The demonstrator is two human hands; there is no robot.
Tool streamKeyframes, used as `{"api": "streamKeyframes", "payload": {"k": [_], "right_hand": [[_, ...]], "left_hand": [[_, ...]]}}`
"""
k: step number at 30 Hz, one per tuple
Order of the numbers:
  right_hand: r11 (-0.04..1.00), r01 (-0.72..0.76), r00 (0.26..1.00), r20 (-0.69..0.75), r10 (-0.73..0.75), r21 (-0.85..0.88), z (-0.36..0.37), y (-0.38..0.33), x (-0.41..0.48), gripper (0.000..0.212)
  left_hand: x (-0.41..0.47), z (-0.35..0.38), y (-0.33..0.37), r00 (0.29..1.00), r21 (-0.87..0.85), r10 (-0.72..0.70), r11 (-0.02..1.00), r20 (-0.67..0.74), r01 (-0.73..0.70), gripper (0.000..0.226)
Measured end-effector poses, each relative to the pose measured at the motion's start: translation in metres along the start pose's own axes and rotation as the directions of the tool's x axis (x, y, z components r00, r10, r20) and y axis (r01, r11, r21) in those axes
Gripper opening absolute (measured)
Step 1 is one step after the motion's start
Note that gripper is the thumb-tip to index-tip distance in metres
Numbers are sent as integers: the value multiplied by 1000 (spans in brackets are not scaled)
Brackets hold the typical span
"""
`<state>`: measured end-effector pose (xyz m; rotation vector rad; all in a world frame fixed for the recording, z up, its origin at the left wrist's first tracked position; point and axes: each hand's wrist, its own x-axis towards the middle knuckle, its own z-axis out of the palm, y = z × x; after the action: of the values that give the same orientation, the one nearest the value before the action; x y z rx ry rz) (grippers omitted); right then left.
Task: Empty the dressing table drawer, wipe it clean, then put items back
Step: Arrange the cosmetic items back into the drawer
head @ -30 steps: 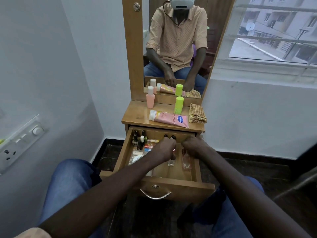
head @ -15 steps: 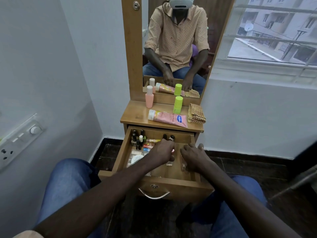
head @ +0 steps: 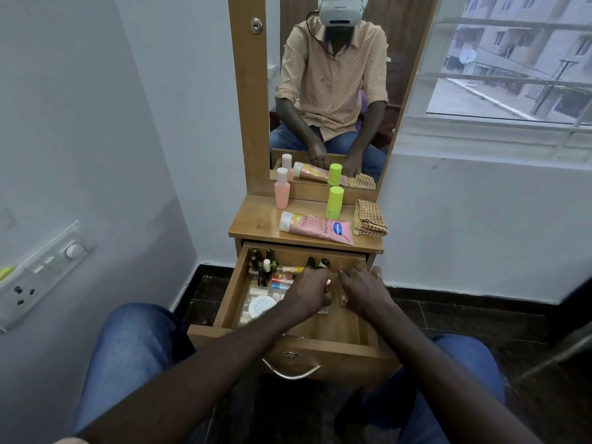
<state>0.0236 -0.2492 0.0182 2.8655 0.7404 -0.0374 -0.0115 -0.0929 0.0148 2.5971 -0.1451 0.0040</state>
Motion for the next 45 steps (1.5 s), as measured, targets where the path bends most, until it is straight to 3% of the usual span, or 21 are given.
{"api": "streamKeyframes", "payload": {"k": [8,15,25,32,37,45], "right_hand": [[934,-55,963,-229,143,352,1,20,-23,29],[877,-102,946,-225,231,469,4,17,-30,18],[869,-127,943,-214,256,478,8,4,-25,16],[845,-119,931,-236,277,522,12,15,-23,13],[849,-123,934,-229,274,515,13,25,-26,23],[941,-141,973,-134,190,308,10,15,-21,50]], "left_hand": [[7,24,19,994,-43,-52,998,-100,48,36],[16,29,42,976,-31,-160,987,-150,157,40],[15,41,40,967,-49,-233,972,-107,229,51],[11,32,42,969,-33,-245,969,-5,245,46],[-3,37,40,977,-16,-208,978,34,209,43],[2,36,44,971,64,-236,969,-38,238,31]]}}
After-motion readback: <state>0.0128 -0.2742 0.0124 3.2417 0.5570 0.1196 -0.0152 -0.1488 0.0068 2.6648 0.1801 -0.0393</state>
